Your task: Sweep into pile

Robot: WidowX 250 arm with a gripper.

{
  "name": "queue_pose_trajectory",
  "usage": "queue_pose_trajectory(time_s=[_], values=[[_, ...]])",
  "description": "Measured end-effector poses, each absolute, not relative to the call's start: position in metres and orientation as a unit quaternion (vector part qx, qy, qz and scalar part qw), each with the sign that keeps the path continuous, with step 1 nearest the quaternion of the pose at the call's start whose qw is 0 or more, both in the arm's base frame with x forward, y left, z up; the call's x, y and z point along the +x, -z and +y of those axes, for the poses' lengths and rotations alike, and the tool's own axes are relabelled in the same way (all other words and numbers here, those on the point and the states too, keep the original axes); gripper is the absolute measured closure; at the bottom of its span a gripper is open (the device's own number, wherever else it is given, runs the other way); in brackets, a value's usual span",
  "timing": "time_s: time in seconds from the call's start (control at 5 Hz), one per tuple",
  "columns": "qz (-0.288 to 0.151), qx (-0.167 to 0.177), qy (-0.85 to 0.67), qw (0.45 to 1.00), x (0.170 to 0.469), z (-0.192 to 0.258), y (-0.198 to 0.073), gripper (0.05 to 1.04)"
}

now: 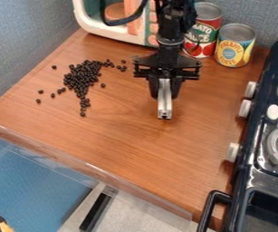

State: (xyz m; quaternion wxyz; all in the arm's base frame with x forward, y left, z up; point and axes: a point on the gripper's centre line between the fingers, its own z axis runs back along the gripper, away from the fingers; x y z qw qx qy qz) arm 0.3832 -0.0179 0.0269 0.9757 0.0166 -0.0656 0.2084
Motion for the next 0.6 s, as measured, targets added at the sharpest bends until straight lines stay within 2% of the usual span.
queue_pose_trajectory(time_s=[0.6], values=[[-0.054, -0.009, -0.256, 0.965, 0.415, -0.024, -0.016, 0.698]])
